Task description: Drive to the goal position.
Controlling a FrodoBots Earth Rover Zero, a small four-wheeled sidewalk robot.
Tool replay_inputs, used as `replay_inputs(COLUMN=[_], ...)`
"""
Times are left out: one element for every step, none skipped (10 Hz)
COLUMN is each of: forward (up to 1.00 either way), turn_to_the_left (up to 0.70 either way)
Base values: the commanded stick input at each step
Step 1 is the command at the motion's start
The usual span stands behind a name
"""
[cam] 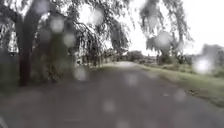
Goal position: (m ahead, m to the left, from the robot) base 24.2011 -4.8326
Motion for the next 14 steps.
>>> replay_inputs(forward=[1.00, 1.00, 1.00, 1.00, 1.00, 1.00, 1.00, 1.00, 1.00, 1.00, 1.00, 1.00, 1.00, 1.00], turn_to_the_left=[-0.37, 0.00, 0.00, 0.00, 0.00, 0.00, 0.00, -0.02, -0.02, -0.02, -0.02, -0.02, -0.02, -0.02])
